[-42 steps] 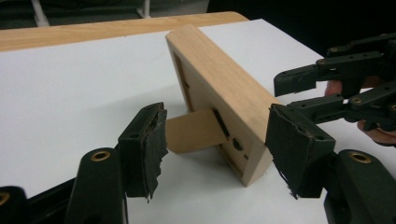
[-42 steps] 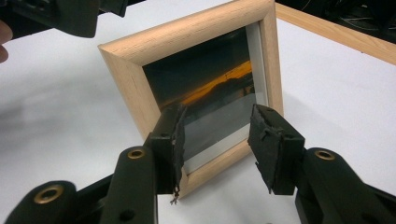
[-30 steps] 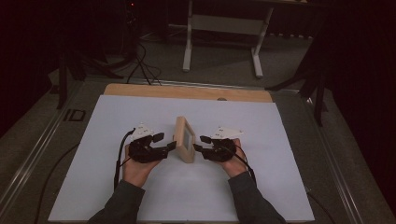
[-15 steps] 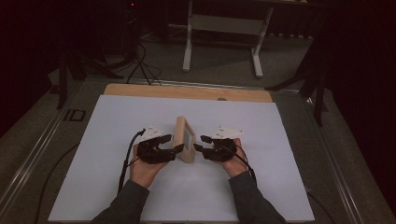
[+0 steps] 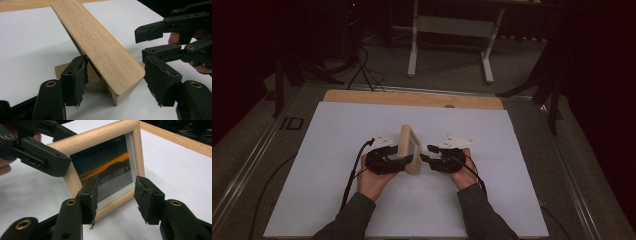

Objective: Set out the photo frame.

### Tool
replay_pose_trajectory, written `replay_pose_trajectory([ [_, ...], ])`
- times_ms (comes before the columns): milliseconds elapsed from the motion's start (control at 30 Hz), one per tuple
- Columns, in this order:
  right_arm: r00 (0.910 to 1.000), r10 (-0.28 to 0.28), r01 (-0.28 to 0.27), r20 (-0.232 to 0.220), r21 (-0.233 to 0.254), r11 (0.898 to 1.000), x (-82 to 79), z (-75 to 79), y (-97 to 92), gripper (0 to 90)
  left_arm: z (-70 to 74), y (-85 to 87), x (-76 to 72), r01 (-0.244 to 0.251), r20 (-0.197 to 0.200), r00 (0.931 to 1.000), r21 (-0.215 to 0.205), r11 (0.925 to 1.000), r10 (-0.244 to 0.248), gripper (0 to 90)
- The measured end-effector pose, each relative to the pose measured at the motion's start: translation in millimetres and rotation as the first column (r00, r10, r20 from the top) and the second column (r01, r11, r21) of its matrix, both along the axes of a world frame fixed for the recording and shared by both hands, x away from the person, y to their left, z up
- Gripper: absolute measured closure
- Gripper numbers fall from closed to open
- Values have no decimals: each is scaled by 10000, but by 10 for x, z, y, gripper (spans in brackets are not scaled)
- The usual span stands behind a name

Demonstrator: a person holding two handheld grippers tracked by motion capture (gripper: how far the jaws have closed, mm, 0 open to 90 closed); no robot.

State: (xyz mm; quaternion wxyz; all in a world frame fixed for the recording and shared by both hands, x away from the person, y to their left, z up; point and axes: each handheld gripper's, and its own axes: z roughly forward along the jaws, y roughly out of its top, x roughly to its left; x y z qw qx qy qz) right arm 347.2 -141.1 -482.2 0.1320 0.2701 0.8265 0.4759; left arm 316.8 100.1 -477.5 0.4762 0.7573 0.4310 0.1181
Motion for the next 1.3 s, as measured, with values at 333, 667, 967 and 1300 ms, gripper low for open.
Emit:
replay_pose_trajectory([
  [333, 10000, -24, 24, 68, -65, 10000, -4, 5, -3, 525, -40, -15, 53, -31, -312, 9995, -301, 9995, 22, 373],
  [667, 9999, -89, 89, 115, -15, 10000, 0, 21, -28, 522, -33, -9, 62, -68, -358, 9993, -236, 9997, 60, 437],
  [967, 9997, -194, 192, 143, 115, 9997, 10, 42, -69, 518, -15, -1, 53, -98, -454, 9989, -177, 9998, 90, 467],
  [1300, 9984, -520, 515, 211, 193, 9985, 33, 71, -144, 504, -1, 5, 46, -52, -443, 9990, -124, 9999, 46, 529],
])
